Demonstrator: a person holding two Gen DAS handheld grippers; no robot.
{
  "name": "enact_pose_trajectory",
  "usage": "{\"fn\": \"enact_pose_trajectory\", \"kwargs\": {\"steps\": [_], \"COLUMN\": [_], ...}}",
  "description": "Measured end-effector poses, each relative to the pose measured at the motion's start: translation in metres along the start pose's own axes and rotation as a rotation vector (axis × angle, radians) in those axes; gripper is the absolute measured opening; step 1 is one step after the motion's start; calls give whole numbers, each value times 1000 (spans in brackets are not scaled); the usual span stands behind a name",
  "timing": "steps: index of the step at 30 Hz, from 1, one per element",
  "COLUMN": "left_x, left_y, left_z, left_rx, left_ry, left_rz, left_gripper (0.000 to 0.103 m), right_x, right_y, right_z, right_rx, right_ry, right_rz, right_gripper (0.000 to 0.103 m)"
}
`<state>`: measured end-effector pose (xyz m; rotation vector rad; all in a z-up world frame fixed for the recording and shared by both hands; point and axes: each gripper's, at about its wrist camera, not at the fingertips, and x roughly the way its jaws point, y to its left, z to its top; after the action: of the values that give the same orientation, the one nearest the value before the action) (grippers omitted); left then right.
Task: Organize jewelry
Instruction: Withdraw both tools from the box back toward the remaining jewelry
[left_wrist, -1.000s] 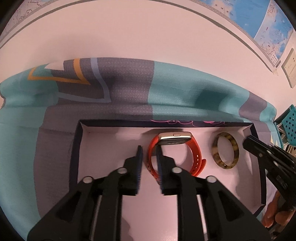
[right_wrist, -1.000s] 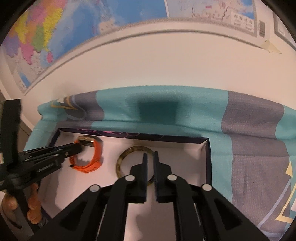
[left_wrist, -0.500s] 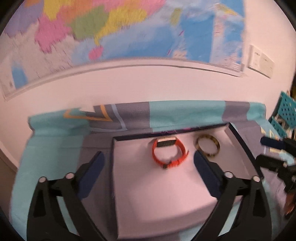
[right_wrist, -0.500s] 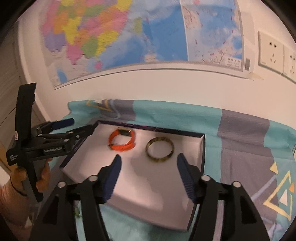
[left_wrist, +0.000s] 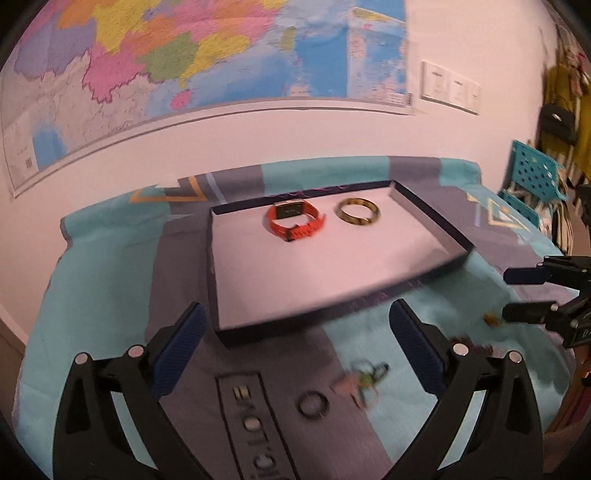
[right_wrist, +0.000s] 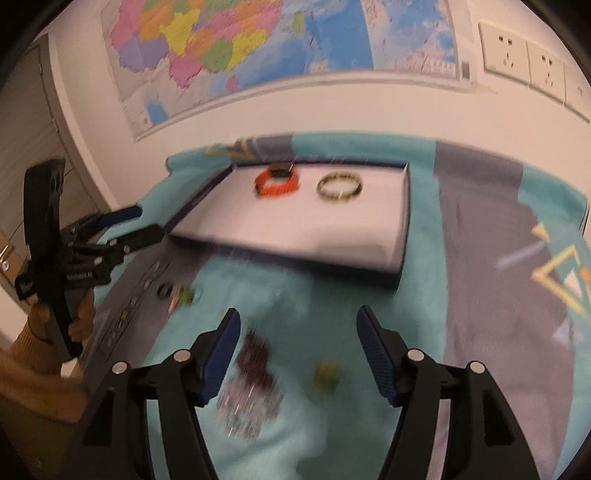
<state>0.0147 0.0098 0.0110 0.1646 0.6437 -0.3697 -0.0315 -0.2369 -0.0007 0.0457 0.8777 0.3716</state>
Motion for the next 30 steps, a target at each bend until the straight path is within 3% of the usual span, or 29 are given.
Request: {"fn": "enact_pose_trajectory", "kwargs": {"steps": [8, 17, 25, 30], "left_x": [-13, -16, -14, -14], "left_y": [-25, -2, -4, -16], "left_z": [-30, -48, -51, -48], "left_rx": [48, -3, -2, 20], "left_ry": [24, 71, 85, 82], "left_rz": [-50, -22, -36, -87], "left_gripper": [98, 98, 97, 97], "right_x": [4, 15, 14, 6], "right_y": [21, 32, 24, 18], "right_z": [-31, -41, -43, -43], "right_rx": [-14, -33, -11, 12], "right_ry": [69, 76, 55, 36], "right_rz": [41, 24, -27, -13], "right_gripper": [57, 56, 20, 16]}}
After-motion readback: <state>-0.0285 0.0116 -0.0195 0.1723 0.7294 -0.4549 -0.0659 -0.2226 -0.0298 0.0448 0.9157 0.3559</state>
